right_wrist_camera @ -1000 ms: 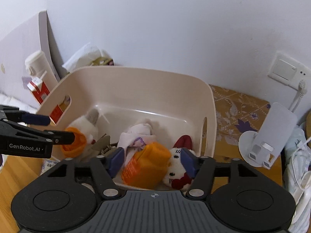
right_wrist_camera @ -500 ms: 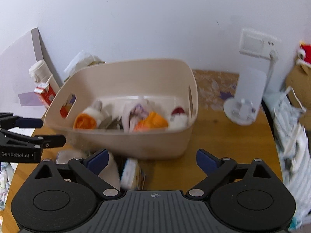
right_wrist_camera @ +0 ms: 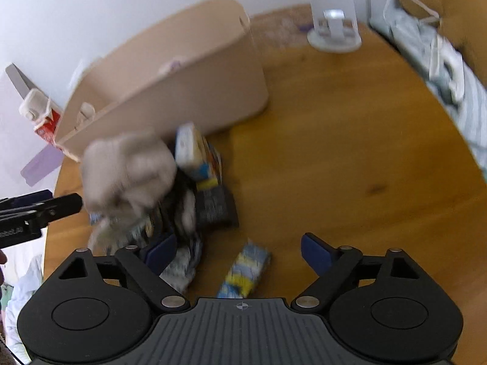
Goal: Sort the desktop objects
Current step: 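Reach the left tool to the pink plush while the right tool grasps the cartoon juice box, then grasp the pink plush with the left tool while the right tool lifts the juice box, then carry the plush and juice box into the bin and open both tools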
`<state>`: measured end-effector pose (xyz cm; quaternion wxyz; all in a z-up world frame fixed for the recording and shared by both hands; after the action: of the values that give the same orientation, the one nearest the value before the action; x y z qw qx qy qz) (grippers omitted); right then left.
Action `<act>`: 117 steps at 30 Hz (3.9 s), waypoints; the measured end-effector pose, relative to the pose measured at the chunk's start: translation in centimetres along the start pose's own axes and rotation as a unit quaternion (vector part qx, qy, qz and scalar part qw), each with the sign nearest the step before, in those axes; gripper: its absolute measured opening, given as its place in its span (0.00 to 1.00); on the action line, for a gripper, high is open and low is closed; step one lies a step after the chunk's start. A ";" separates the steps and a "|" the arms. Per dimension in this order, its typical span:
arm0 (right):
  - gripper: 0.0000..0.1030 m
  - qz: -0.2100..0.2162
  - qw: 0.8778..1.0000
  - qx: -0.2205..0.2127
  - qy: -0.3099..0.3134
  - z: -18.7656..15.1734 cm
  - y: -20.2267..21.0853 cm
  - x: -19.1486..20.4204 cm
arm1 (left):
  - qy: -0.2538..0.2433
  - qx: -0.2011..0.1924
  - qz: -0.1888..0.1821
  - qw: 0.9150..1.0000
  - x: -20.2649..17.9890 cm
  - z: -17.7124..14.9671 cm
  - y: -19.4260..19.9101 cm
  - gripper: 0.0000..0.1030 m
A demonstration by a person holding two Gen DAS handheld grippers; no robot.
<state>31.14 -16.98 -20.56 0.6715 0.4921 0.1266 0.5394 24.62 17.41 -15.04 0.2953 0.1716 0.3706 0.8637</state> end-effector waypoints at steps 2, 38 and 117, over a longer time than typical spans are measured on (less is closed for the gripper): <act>0.84 -0.003 1.000 0.009 0.009 -0.9 -0.3 0.3 | 0.005 0.009 0.001 1.000 0.3 -1.0 0.1 0.76; 0.22 -0.059 0.993 0.011 0.100 -0.9 -3.8 1.1 | -0.022 -0.006 -0.026 0.999 -2.2 -0.6 -1.7 0.76; 0.20 0.032 0.987 -0.131 0.086 8.4 5.9 1.1 | 0.008 -0.125 -0.015 0.992 0.7 4.1 5.4 0.05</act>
<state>33.89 -20.78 -11.38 0.6995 0.3550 0.0963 0.6127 24.12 17.13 -8.24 0.3241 0.1206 0.2651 0.9001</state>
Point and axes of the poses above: each gripper's, at about its wrist camera, not at the fingertips, and y roughly against the way its jaws point, x to its left, z to its top, the point moved 2 cm from there along -y, roughly the way its jaws point, and after that the axes turned 8 degrees about -x, right-handed, at the moved point
